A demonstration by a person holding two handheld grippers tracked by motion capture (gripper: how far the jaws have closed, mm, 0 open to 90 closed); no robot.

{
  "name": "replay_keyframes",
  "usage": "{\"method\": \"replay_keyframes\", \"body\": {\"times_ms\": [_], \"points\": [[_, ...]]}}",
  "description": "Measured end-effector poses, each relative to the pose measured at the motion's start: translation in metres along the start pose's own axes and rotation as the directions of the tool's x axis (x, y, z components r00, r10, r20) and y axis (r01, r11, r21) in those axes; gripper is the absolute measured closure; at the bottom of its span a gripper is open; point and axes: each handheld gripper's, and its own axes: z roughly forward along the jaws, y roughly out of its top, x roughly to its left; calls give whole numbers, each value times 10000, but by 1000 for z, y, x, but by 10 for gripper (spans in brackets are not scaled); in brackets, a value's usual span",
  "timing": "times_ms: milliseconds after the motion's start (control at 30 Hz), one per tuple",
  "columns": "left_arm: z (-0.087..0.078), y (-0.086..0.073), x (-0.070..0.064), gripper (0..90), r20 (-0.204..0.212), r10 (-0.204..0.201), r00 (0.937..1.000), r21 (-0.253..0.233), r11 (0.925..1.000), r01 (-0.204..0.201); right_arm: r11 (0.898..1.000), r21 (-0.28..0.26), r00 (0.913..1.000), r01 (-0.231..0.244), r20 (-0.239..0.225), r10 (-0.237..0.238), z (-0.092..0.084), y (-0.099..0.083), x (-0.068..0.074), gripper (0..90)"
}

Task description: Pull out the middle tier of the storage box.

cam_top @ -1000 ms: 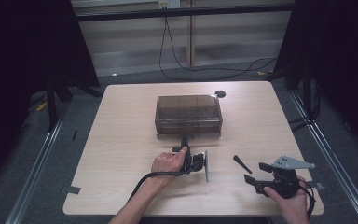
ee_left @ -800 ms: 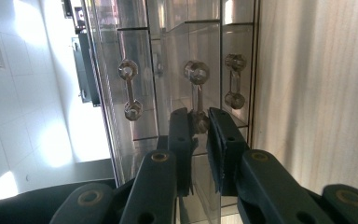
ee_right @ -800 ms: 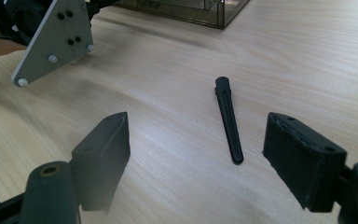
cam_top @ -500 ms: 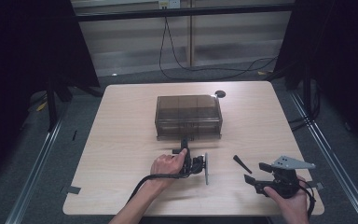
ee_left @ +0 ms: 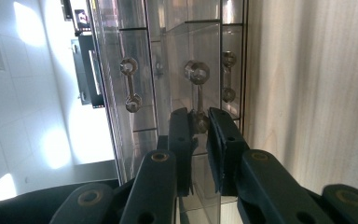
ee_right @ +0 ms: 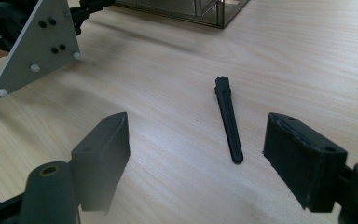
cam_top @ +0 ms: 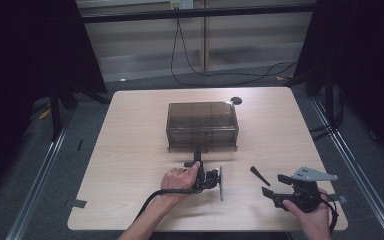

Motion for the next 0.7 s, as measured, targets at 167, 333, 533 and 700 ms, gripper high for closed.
{"method": "replay_keyframes", "body": {"times_ms": [167,333,533,700], "points": [[-3,-1,0,807,13,16,10000,-21,10000,-16,10000,21,10000,-21,8,21,0,0,0,225],[-6,-1,-1,807,18,60,10000,-12,10000,-60,10000,22,10000,-11,5,11,0,0,0,225],[-8,-1,-3,807,48,56,10000,14,10000,-56,10000,22,10000,-13,10,13,0,0,0,225],[-12,0,-3,807,-80,184,9998,-26,9998,-184,10000,22,10000,-18,11,18,0,0,0,225]]}}
